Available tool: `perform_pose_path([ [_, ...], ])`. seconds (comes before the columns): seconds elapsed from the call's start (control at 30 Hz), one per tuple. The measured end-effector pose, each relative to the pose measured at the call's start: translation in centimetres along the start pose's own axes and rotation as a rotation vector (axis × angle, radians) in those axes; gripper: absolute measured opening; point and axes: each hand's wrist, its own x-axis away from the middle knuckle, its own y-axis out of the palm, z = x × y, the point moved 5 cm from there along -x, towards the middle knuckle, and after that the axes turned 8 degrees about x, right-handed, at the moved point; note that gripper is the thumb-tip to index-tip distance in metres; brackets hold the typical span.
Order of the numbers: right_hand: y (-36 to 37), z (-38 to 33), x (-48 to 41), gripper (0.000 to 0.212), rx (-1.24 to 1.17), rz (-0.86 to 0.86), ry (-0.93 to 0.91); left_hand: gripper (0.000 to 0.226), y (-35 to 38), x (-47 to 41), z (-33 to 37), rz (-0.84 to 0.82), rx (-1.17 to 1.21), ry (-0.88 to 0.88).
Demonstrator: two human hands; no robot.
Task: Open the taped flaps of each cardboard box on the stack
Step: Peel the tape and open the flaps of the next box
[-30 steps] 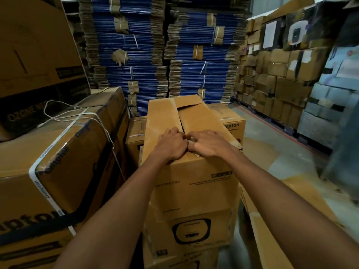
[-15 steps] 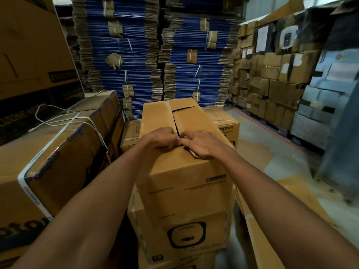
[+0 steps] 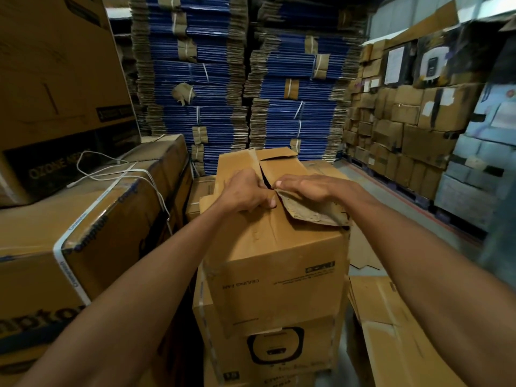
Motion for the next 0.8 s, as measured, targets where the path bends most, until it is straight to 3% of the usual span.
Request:
perform_pose_path([
  [0.1, -0.4, -0.9, -0.5, 0.038, -0.005, -0.04, 0.012, 0.025, -0.6, 0.9, 0.3, 0.025, 0.005, 0.012],
  [0.2, -1.5, -1.6, -1.2, 0.032, 0.004, -0.013, -0.048, 0.022, -1.4, 1.8, 0.6, 0.039, 0.045, -0.003],
  [0.37, -3.4, -0.6, -1.4, 0.039, -0.077, -0.032, -0.057, 0.02, -2.7, 2.9, 1.8, 0.079, 0.042, 0.031],
  [0.6, -4.6, -0.4, -1.1, 0.043, -0.197, -0.18, -0.019, 0.036, -3.1, 4.8, 1.9, 0.172, -0.009, 0.098],
  [0.7, -4.1, 3.3, -4.6, 0.038, -0.161, -0.178, -0.003, 0.036, -3.4, 6.8, 3.3, 0.24, -0.013, 0.239],
  [0.8, -2.0, 9.2, -10.0, 0.032, -0.223, -0.155, 0.064, 0.03, -3.3, 10.6, 5.3, 0.37, -0.209, 0.572],
])
